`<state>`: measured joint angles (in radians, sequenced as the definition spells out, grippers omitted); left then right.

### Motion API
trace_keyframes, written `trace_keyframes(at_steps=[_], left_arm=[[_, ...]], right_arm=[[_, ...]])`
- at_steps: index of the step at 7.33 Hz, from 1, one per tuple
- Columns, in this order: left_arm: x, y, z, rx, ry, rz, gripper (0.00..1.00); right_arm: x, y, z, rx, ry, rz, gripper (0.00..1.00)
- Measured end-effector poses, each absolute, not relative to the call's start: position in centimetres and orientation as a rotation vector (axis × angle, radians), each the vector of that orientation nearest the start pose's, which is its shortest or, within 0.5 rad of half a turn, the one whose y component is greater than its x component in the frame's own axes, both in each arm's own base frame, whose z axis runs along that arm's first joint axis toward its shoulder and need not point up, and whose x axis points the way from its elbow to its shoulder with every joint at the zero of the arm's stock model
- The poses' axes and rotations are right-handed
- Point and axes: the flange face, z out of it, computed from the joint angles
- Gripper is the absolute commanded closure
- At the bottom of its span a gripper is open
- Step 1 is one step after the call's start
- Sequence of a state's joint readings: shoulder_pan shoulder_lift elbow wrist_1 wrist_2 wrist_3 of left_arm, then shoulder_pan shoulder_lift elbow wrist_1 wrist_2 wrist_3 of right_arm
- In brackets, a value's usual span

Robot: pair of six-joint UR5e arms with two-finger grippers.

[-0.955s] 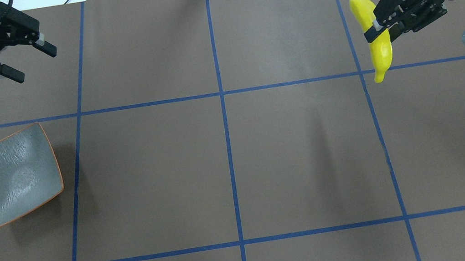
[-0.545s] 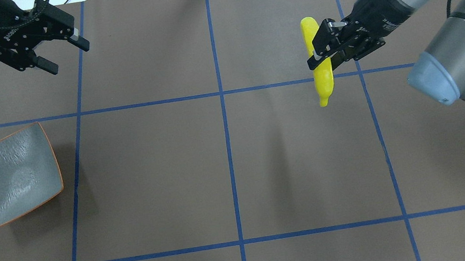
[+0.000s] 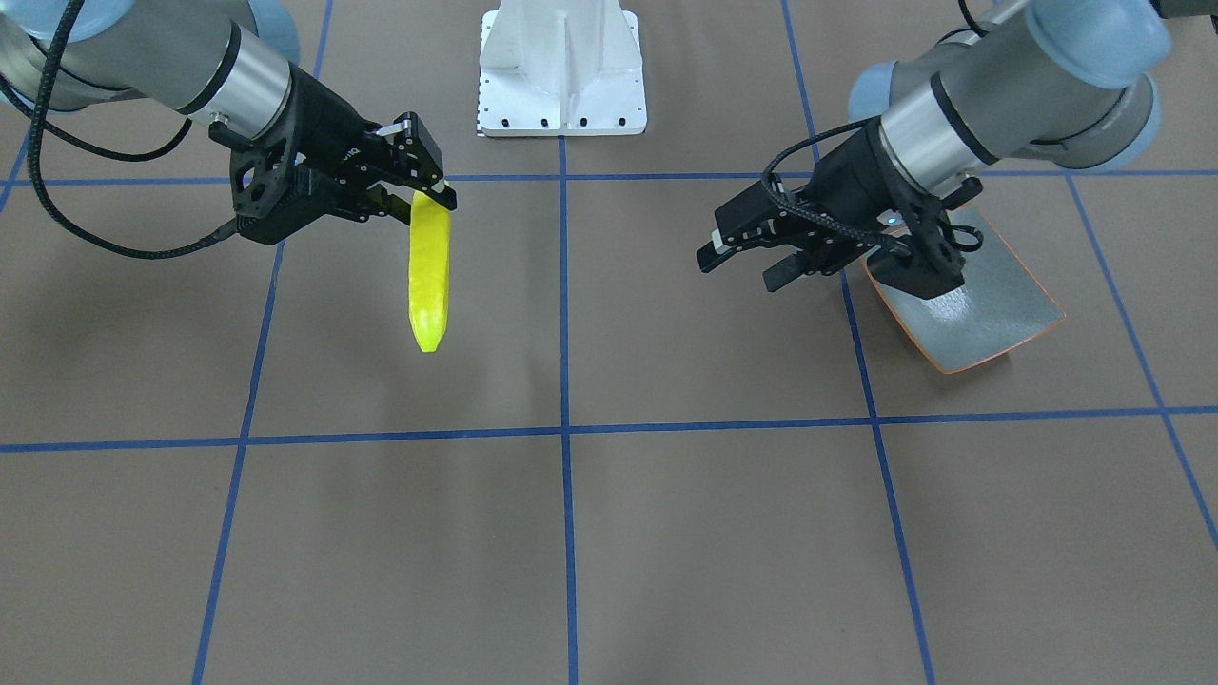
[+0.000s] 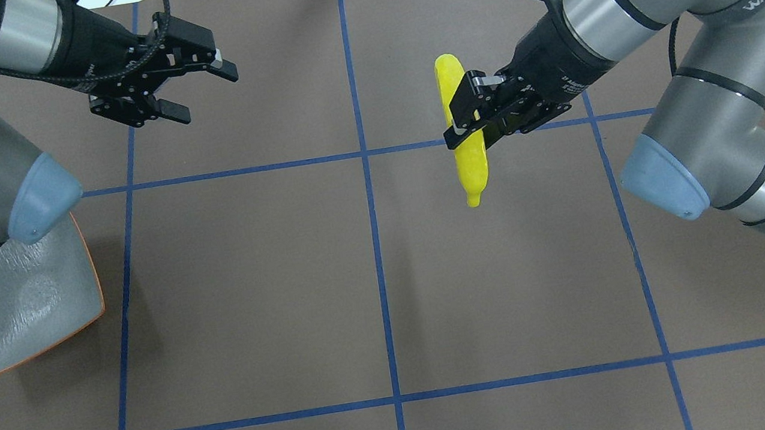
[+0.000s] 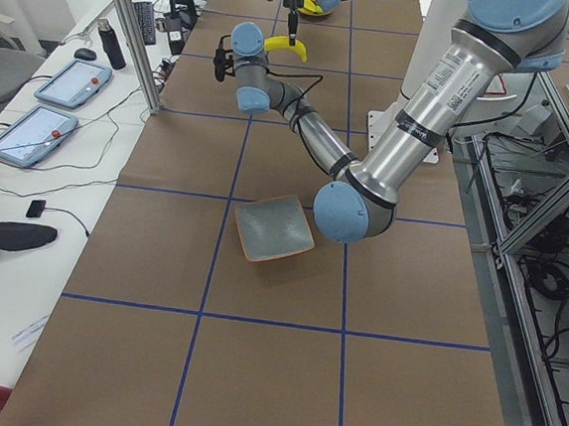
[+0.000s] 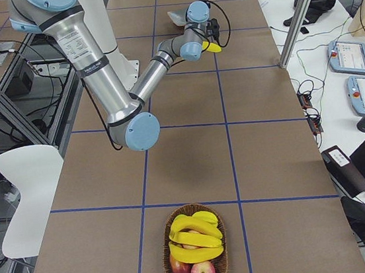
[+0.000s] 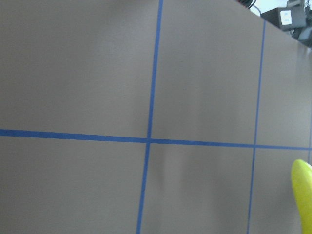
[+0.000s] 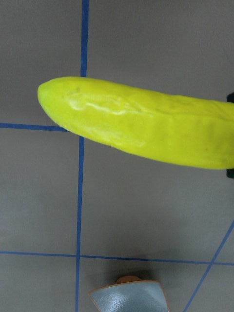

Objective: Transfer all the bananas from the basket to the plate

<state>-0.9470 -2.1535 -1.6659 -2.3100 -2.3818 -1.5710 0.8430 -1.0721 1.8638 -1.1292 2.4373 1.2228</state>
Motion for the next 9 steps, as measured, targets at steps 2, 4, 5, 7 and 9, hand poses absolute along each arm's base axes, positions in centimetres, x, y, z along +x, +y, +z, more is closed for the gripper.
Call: trace_keyframes(at_steps=[2, 4, 5, 7, 9], left_arm=[[32.3, -53.3, 16.3, -0.082, 1.591, -0.334, 0.01], [33.5, -51.6, 14.9, -0.179, 1.705, -0.414, 0.01], [33.9, -50.8, 14.5, -0.227, 1.760, -0.450, 0.01], [35.0, -49.4, 14.2, -0.263, 1.864, -0.477, 0.01], [35.7, -48.3, 13.9, -0.276, 1.958, -0.498, 0.01]], right_arm=[[-35.1, -45.2, 17.0, 0.037, -1.406, -0.139, 1.00], [-35.5, -44.5, 14.9, 0.056, -1.457, -0.151, 1.00], [-35.2, -44.2, 14.1, 0.071, -1.494, -0.144, 1.00], [-34.6, -43.7, 13.2, 0.081, -1.574, -0.106, 1.00], [-34.0, -43.1, 12.6, 0.074, -1.649, -0.063, 1.00]])
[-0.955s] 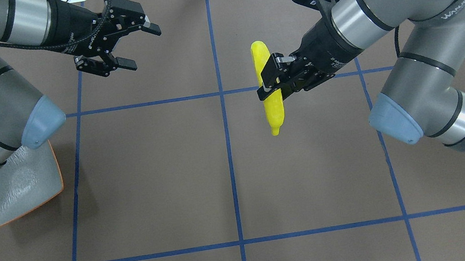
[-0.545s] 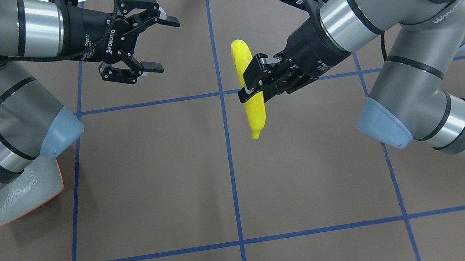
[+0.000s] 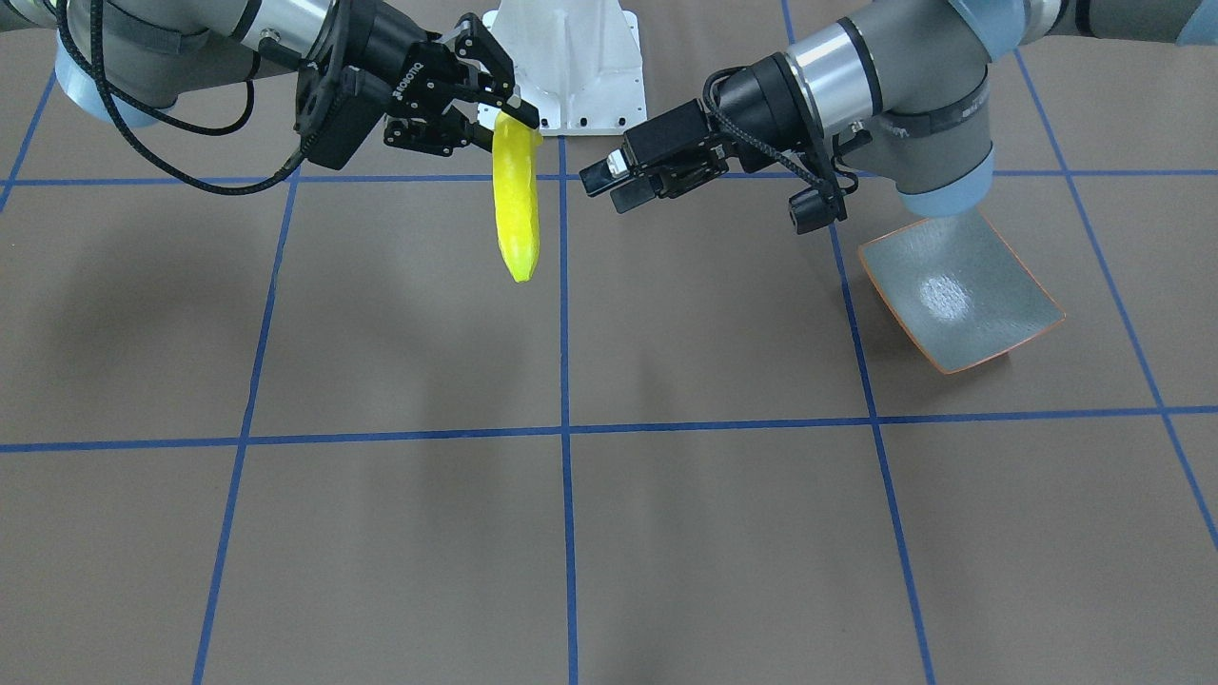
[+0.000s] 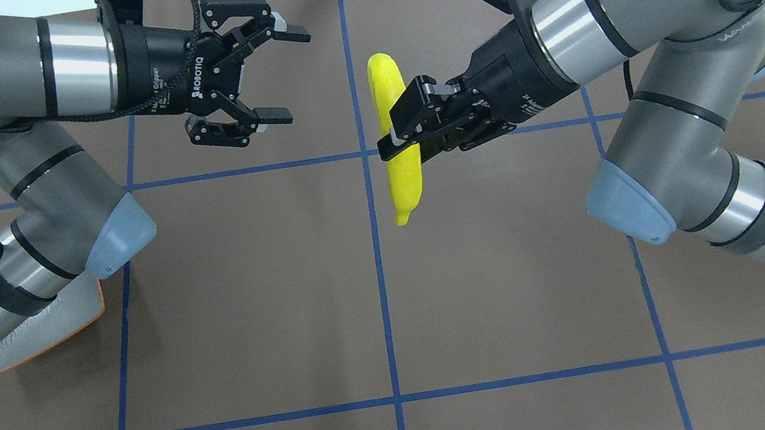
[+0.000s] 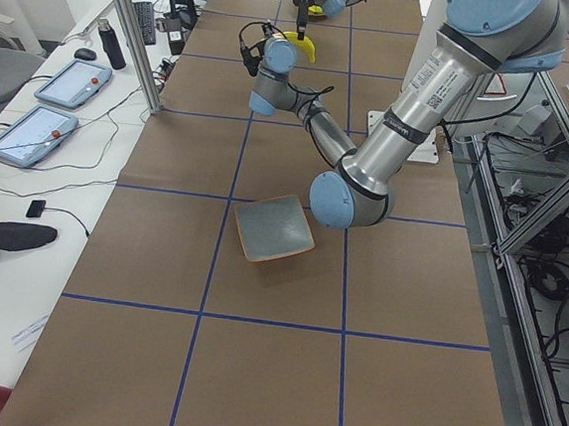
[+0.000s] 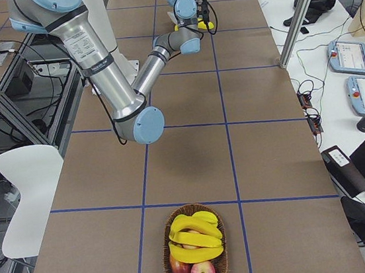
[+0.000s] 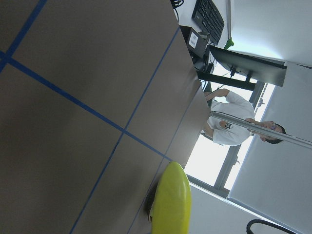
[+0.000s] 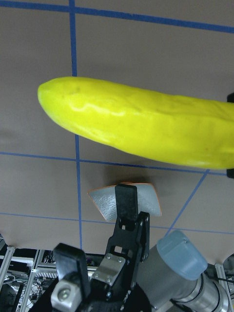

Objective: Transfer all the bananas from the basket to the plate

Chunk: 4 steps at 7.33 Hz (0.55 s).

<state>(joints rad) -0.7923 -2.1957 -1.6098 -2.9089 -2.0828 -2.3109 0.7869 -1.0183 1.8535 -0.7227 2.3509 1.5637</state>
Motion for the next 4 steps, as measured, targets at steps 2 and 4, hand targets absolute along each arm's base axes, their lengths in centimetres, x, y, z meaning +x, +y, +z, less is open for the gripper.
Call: trace_keyframes(at_steps=[2, 4], left_arm=[[36.4, -47.6, 13.8, -0.284, 1.983, -0.491, 0.01], [37.2, -47.0, 13.3, -0.283, 1.995, -0.462, 0.01]], right_arm=[[-34.2, -42.4, 12.2, 0.063, -1.690, -0.052, 1.00], [-34.9, -41.7, 11.7, 0.059, -1.703, -0.081, 1.00]])
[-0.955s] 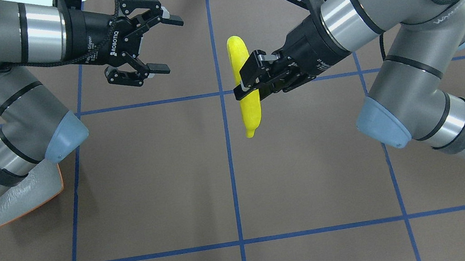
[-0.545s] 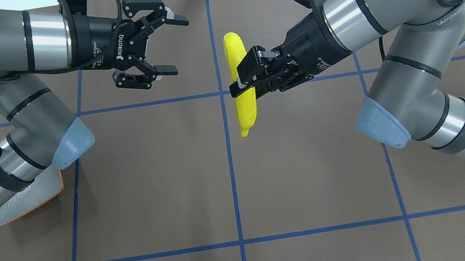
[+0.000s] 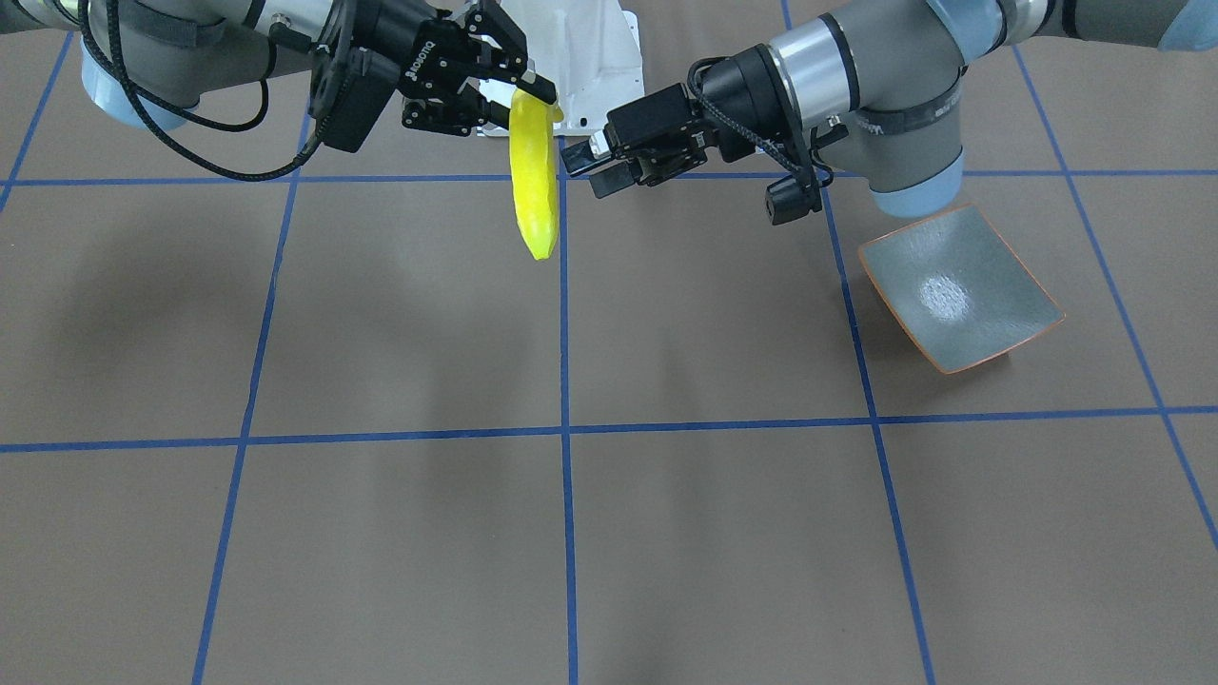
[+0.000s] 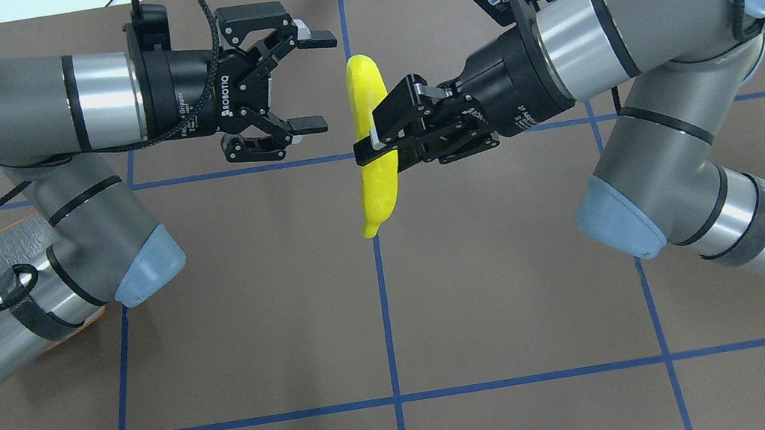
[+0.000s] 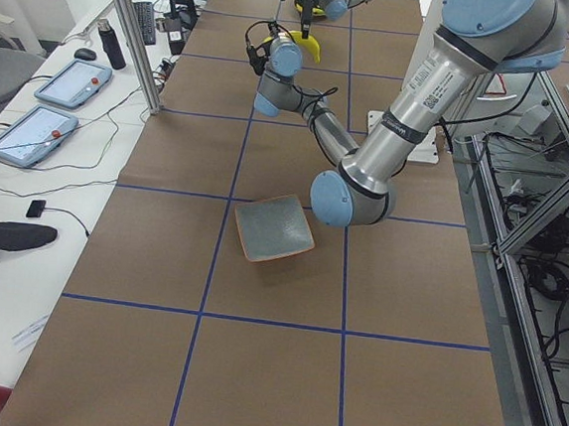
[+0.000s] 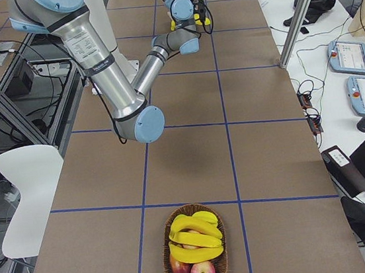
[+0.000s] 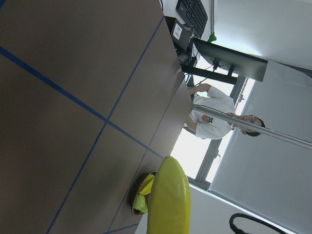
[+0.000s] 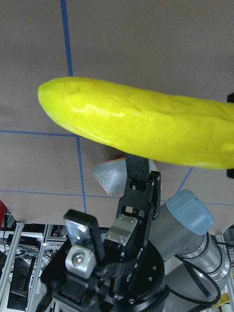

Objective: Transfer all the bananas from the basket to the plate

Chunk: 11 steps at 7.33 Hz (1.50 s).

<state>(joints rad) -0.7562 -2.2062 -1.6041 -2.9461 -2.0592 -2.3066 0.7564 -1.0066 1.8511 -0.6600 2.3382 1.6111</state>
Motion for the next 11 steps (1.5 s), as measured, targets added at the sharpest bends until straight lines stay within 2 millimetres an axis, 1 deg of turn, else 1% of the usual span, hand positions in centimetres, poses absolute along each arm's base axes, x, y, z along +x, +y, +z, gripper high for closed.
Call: trace_keyframes(at_steps=[2, 3, 6, 7, 8, 9, 10, 11], left_arm=[[38.2, -46.1, 13.1, -0.267, 1.995, -0.420, 0.02], [38.6, -45.9, 13.1, -0.262, 1.994, -0.405, 0.06], [38.9, -45.5, 12.6, -0.261, 1.997, -0.387, 0.09], [39.1, -45.3, 12.5, -0.264, 1.997, -0.383, 0.13], [39.2, -45.3, 12.4, -0.264, 1.999, -0.380, 0.65], [39.3, -45.3, 12.3, -0.264, 2.000, -0.379, 1.00], [39.3, -45.2, 12.3, -0.264, 2.000, -0.378, 1.00], [39.3, -45.1, 12.2, -0.266, 1.999, -0.377, 1.00]], right_arm=[[-35.3, -41.3, 11.1, 0.082, -1.710, -0.124, 1.00], [-35.5, -41.3, 11.1, 0.094, -1.709, -0.138, 1.00], [-35.8, -41.2, 11.1, 0.118, -1.706, -0.170, 1.00], [-35.9, -41.2, 10.9, 0.123, -1.708, -0.178, 1.00], [-35.9, -41.2, 10.7, 0.126, -1.710, -0.182, 1.00], [-35.9, -41.1, 10.7, 0.128, -1.711, -0.184, 1.00], [-35.9, -41.1, 10.6, 0.132, -1.711, -0.188, 0.68], [-35.9, -41.1, 10.5, 0.142, -1.712, -0.195, 0.13]])
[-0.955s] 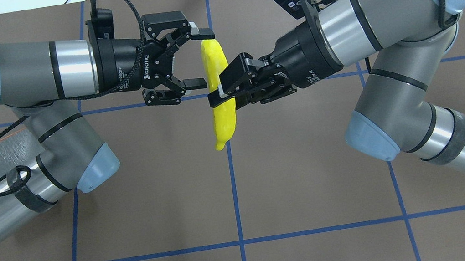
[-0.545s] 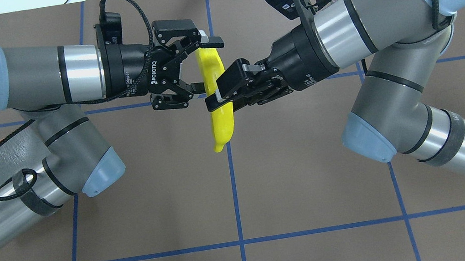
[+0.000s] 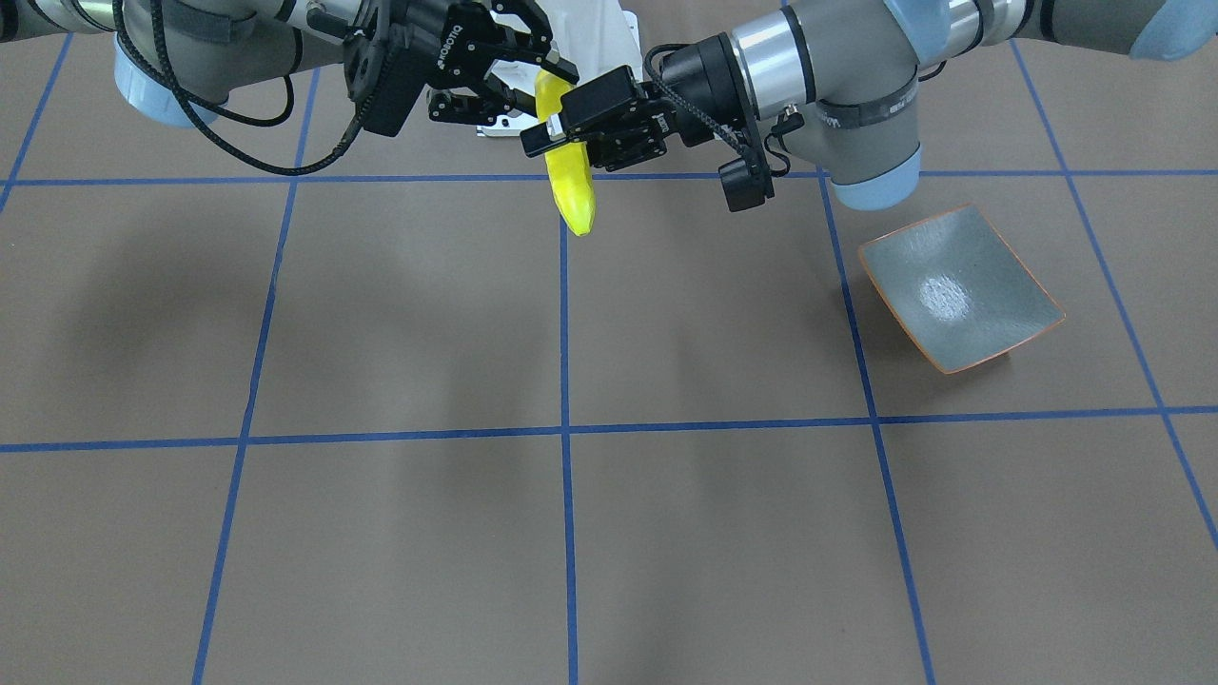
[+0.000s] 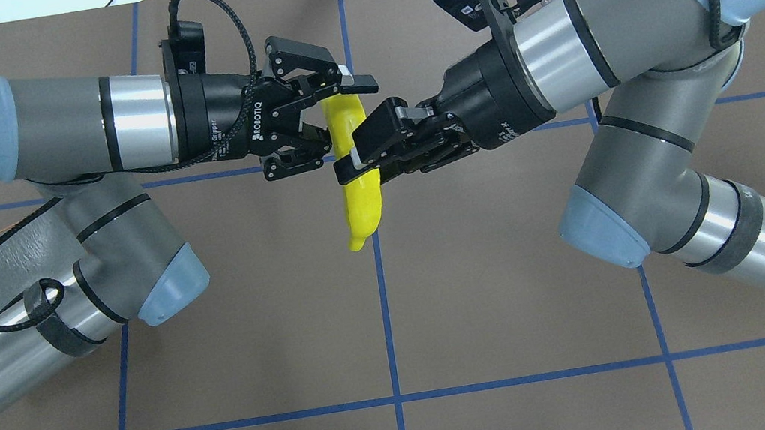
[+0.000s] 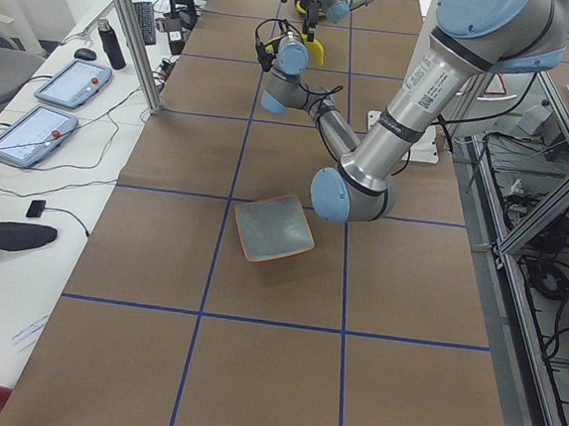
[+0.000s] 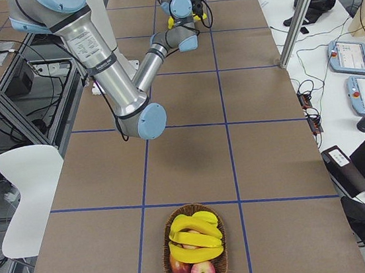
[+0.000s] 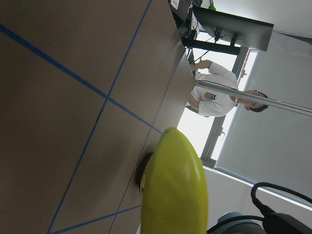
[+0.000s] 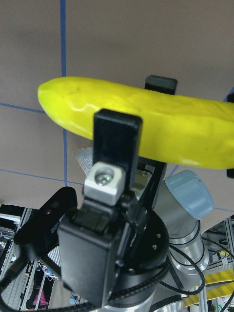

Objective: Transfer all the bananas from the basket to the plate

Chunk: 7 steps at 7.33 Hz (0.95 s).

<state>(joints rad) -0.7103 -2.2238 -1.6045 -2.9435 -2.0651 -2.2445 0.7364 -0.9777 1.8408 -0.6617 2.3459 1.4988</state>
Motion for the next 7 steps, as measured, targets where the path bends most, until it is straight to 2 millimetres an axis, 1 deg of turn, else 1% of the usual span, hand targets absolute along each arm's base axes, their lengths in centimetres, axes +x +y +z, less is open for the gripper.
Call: trace_keyframes(at_steps=[1, 3, 5, 6, 7], left_arm=[[39.3, -45.1, 12.3, -0.268, 1.996, -0.379, 1.00], [39.2, -45.0, 12.5, -0.270, 1.993, -0.378, 1.00], [39.0, -44.9, 12.7, -0.270, 1.990, -0.374, 1.00], [38.6, -44.9, 13.2, -0.269, 1.980, -0.362, 1.00], [37.4, -45.2, 14.8, -0.252, 1.955, -0.343, 1.00]], right_arm=[[-36.0, -41.2, 10.4, 0.151, -1.712, -0.203, 0.00], [-36.1, -41.3, 10.4, 0.172, -1.708, -0.221, 0.00], [-35.7, -41.4, 10.6, 0.184, -1.706, -0.234, 0.00], [-34.7, -41.9, 11.0, 0.181, -1.700, -0.240, 0.00], [-33.2, -42.7, 11.9, 0.172, -1.687, -0.241, 0.00]])
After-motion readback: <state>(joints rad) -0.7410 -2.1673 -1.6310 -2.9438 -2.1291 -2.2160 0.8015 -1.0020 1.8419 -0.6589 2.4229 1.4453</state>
